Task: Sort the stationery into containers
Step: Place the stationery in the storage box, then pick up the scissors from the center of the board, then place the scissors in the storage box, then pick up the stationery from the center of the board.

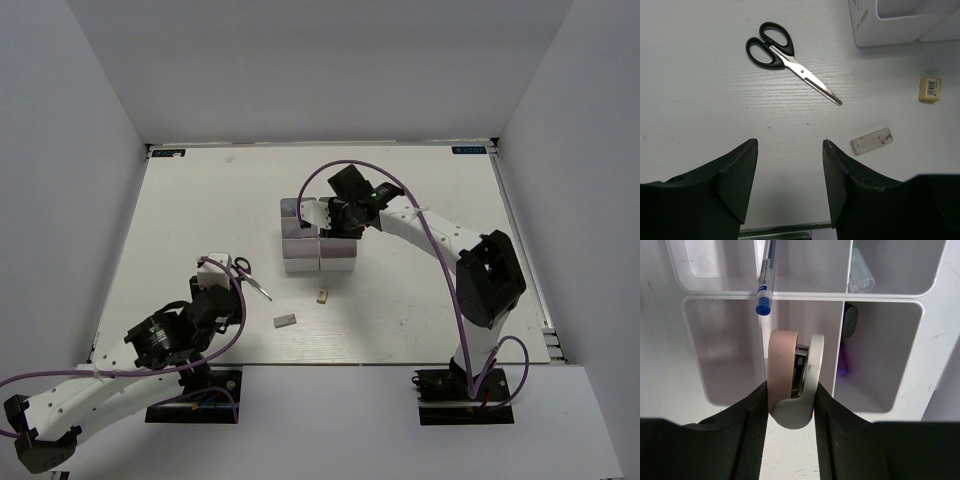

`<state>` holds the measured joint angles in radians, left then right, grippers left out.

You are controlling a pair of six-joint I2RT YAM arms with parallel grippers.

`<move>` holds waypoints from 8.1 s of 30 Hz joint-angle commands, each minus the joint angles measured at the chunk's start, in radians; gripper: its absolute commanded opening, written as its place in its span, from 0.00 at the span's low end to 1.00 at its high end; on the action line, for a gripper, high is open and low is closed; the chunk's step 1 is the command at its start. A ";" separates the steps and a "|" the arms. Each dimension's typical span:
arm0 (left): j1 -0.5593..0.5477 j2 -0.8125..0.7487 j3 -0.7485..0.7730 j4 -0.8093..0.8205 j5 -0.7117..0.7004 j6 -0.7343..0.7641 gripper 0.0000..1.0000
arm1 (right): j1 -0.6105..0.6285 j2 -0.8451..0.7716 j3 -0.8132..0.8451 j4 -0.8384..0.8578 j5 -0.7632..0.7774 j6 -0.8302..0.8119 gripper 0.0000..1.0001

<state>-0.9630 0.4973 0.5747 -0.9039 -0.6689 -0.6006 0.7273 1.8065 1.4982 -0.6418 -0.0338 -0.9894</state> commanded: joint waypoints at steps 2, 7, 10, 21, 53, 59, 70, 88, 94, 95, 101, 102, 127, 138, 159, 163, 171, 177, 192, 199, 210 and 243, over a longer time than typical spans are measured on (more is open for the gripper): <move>0.003 0.001 -0.006 0.020 0.003 0.005 0.65 | -0.011 0.011 0.050 0.011 0.002 0.006 0.25; 0.004 0.001 -0.004 0.022 0.005 0.007 0.65 | -0.019 0.007 0.046 0.018 -0.003 0.020 0.66; 0.003 0.001 -0.006 0.022 0.008 0.005 0.65 | -0.020 -0.006 0.046 0.010 -0.014 0.028 0.70; 0.003 0.047 0.014 0.062 0.028 0.032 0.22 | -0.020 -0.177 0.024 -0.048 -0.169 0.187 0.26; 0.859 0.906 0.273 0.267 0.674 -0.179 0.37 | 0.101 -0.407 -0.492 0.094 -0.433 0.776 0.20; 0.866 1.007 0.329 0.251 0.634 -0.160 0.36 | 0.092 -0.449 -0.503 0.105 -0.417 0.782 0.22; 0.873 1.069 0.317 0.270 0.580 -0.143 0.30 | 0.078 -0.484 -0.503 0.106 -0.393 0.790 0.24; 0.857 1.051 0.261 0.339 0.563 -0.119 0.00 | 0.001 -0.539 -0.507 0.103 -0.425 0.802 0.31; 0.791 0.763 0.286 0.298 0.519 -0.094 0.00 | -0.023 -0.559 -0.509 0.102 -0.428 0.793 0.54; 0.755 0.735 0.287 0.306 0.499 -0.094 0.00 | -0.026 -0.562 -0.509 0.105 -0.426 0.791 0.51; 0.584 0.601 0.364 0.351 0.388 -0.082 0.00 | -0.057 -0.578 -0.520 0.114 -0.341 0.791 0.00; 0.513 0.603 0.369 0.382 0.346 -0.067 0.00 | -0.058 -0.581 -0.518 0.119 -0.321 0.791 0.00; 0.191 0.891 0.453 0.922 -0.011 0.344 0.00 | -0.181 -0.619 -0.549 0.139 -0.382 0.814 0.00; 0.193 0.916 0.370 1.039 -0.014 0.348 0.00 | -0.207 -0.615 -0.550 0.139 -0.426 0.821 0.00; 0.158 0.889 0.267 1.100 -0.031 0.323 0.40 | -0.226 -0.604 -0.552 0.120 -0.495 0.796 0.14; 0.153 0.879 0.275 1.080 -0.043 0.323 0.49 | -0.226 -0.596 -0.546 0.100 -0.543 0.773 0.30; 0.090 0.750 0.333 0.932 -0.044 0.340 0.07 | -0.186 -0.582 -0.582 0.011 -0.771 0.488 0.22; 0.082 0.575 0.363 0.347 0.162 0.164 0.55 | -0.075 -0.538 -0.693 0.073 -0.717 0.129 0.41; 0.112 0.075 0.082 -0.056 0.126 0.053 0.87 | 0.202 -0.250 -0.673 0.499 -0.266 0.374 0.59; 0.112 0.026 0.059 -0.064 0.126 0.067 0.87 | 0.239 -0.144 -0.613 0.570 -0.146 0.442 0.59; 0.115 0.044 0.053 -0.059 0.150 0.076 0.87 | 0.251 -0.044 -0.541 0.545 -0.117 0.471 0.59; 0.115 0.188 0.045 0.033 0.365 0.163 0.75 | 0.242 -0.395 -0.504 0.262 -0.192 0.521 0.00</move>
<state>-0.8536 0.6601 0.6186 -0.9043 -0.3683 -0.4633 0.9756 1.5215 0.9833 -0.3222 -0.2508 -0.4919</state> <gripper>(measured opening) 0.756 0.405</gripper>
